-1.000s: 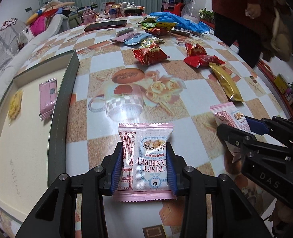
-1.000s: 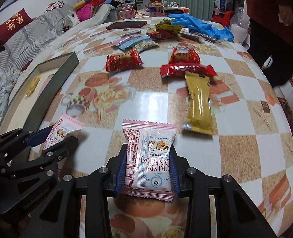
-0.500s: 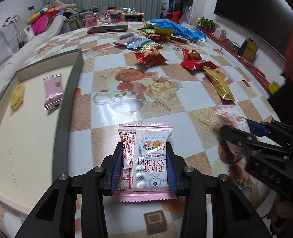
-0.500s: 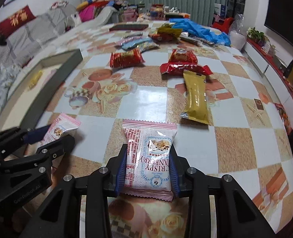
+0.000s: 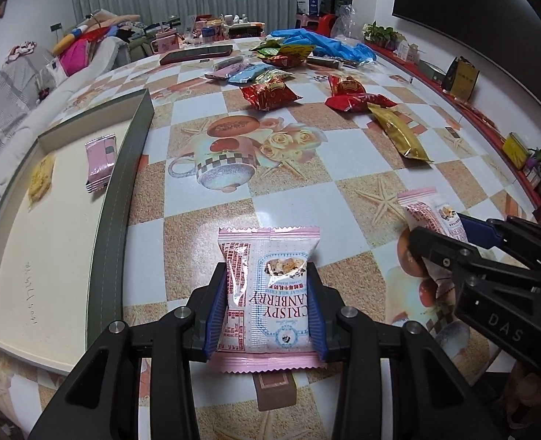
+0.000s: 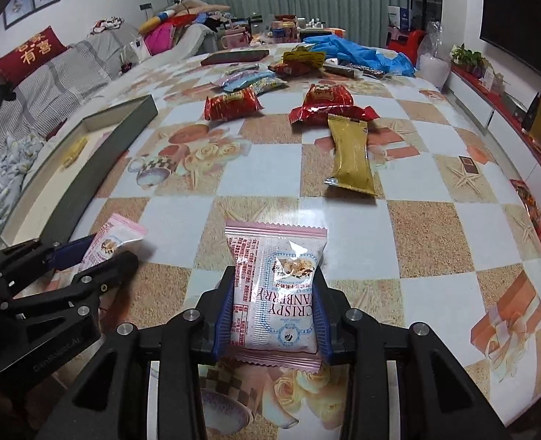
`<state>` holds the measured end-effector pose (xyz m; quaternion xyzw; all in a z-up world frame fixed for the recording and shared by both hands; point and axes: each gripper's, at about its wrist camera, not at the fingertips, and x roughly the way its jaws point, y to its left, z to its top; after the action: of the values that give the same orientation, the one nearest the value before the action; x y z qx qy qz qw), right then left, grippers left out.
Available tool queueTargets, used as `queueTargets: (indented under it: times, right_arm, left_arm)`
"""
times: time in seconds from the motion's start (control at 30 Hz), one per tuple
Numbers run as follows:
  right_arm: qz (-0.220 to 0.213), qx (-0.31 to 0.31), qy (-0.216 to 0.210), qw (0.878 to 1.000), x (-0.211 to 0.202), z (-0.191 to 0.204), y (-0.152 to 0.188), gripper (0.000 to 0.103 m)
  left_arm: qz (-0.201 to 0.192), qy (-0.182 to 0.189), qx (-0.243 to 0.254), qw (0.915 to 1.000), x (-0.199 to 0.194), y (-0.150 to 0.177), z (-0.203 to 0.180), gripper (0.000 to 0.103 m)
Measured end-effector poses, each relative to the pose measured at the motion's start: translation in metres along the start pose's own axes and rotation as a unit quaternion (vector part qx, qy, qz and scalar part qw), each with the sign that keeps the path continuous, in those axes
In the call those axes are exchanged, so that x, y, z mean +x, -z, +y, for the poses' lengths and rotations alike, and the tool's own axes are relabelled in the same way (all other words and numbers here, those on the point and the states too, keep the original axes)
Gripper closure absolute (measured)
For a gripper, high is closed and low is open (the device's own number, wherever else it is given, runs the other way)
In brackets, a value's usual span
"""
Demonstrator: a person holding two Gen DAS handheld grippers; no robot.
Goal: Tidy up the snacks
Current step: 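Carry both pink cranberry packets over the grey box lid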
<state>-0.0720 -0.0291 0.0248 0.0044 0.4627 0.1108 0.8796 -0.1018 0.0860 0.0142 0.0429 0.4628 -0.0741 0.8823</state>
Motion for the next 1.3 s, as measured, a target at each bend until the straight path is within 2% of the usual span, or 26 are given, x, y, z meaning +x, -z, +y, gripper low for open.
queueTargets:
  times: [0.3,0.33,0.4,0.53,0.63,0.83,1.0,1.1,1.3]
  right_arm:
    - [-0.005,-0.016,0.010,1.000,0.000,0.004,0.004,0.064]
    - [-0.003,-0.013,0.006,1.000,-0.001,0.004,0.004,0.064]
    - [-0.006,0.011,-0.029,1.000,-0.007,0.001,0.003,0.064]
    - [-0.029,0.012,-0.048,0.998,-0.027,0.008,-0.001,0.064]
    - [-0.037,0.000,-0.055,0.998,-0.036,0.020,-0.006,0.064]
    - [-0.039,-0.028,-0.088,0.995,-0.038,0.053,-0.019,0.064]
    - [-0.037,-0.063,-0.120,0.990,-0.036,0.090,-0.032,0.064]
    - [-0.038,-0.078,-0.142,0.986,-0.035,0.113,-0.039,0.064]
    - [-0.031,-0.106,-0.161,0.981,-0.027,0.154,-0.047,0.064]
  left_arm:
    - [-0.005,0.000,-0.005,1.0000,-0.002,0.001,0.001,0.061]
    - [-0.001,0.000,-0.010,1.0000,-0.004,0.001,0.002,0.061]
    - [-0.004,0.020,-0.029,0.9994,-0.012,0.002,0.007,0.061]
    - [-0.037,0.044,-0.038,0.9976,-0.042,0.000,0.015,0.061]
    - [-0.049,0.047,-0.052,0.9964,-0.056,-0.002,0.026,0.061]
    - [-0.055,0.004,-0.079,0.9953,-0.067,-0.006,0.064,0.061]
    - [-0.056,-0.026,-0.120,0.9909,-0.074,0.001,0.110,0.061]
    - [-0.054,-0.039,-0.139,0.9881,-0.077,0.006,0.133,0.061]
    - [-0.060,-0.050,-0.161,0.9839,-0.086,0.009,0.165,0.061]
